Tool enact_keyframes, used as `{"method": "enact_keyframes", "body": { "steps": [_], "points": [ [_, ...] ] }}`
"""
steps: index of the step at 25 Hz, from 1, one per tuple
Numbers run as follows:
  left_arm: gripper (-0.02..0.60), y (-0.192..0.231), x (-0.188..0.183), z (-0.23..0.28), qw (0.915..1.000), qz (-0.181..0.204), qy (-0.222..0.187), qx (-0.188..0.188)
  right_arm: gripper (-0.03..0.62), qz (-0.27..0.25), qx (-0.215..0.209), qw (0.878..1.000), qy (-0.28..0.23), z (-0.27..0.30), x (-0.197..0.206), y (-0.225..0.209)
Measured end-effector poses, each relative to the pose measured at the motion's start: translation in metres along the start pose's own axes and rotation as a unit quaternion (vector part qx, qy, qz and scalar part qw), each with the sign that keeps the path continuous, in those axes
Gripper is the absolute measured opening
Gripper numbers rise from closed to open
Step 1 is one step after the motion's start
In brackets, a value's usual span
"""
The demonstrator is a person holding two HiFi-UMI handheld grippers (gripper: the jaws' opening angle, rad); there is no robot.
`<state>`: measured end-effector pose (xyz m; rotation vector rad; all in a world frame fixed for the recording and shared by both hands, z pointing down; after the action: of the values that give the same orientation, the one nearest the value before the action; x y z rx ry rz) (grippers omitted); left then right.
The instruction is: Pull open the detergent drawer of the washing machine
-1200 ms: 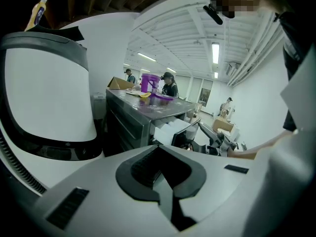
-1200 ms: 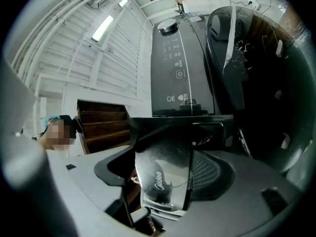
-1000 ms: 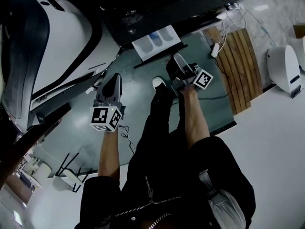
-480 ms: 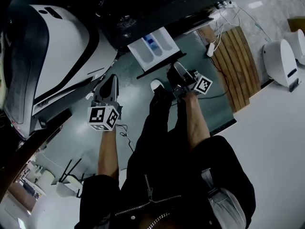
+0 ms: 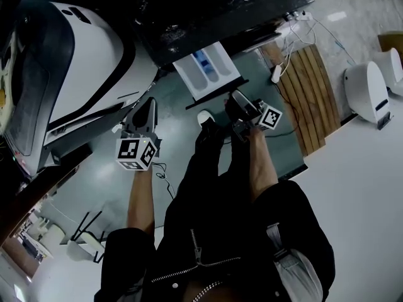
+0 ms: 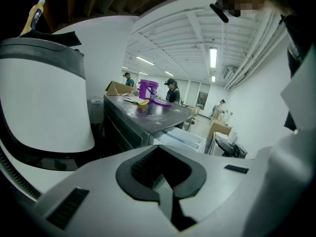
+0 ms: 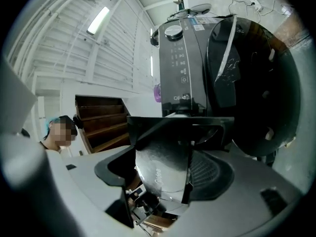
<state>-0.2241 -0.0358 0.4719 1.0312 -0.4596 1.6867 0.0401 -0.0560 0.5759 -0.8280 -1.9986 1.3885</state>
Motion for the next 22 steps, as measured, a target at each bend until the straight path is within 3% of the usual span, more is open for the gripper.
{"method": "enact_keyframes", "body": {
  "steps": [4,7,9,11,12,15,22],
  "points": [
    [0.018,0.003,-0.001,-0.006,1.0000,-0.003,-0.005,-0.006,0.323,0.001,0.017,0.999,0.031,0.001,0.004,-0.001],
    [0.018,0.003,-0.002,-0.010,0.9999,-0.007,-0.010,-0.009,0.364,0.006,0.059,0.997,0.056,-0.006,0.009,-0.010],
    [0.018,0.003,-0.003,-0.013,0.9998,-0.011,-0.013,-0.009,0.295,-0.015,0.107,0.991,0.077,-0.017,0.013,-0.013],
    [0.018,0.001,-0.007,-0.015,0.9998,-0.011,-0.017,-0.007,0.151,-0.062,0.160,0.980,0.103,-0.032,0.008,-0.007],
    [0.018,0.000,-0.009,-0.015,0.9998,-0.010,-0.019,-0.007,0.149,-0.086,0.178,0.974,0.114,-0.038,0.000,-0.001],
    [0.017,0.000,-0.016,-0.016,0.9996,-0.004,-0.027,-0.008,0.029,-0.156,0.214,0.955,0.132,-0.041,-0.029,0.028],
    [0.018,-0.014,-0.040,-0.024,0.9984,0.023,-0.052,-0.006,0.006,-0.247,0.213,0.937,0.126,-0.002,-0.063,0.110]
  ]
}}
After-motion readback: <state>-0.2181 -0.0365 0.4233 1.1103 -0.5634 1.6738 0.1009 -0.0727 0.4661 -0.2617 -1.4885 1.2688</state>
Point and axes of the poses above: the fingertips, and each gripper's own axes: z forward along the fingers, y to its left, x out of its underside, the point moved 3 cm from there along -z, backward along the fingers, and after that the axes turned 5 degrees about y, right-handed, at the moved point
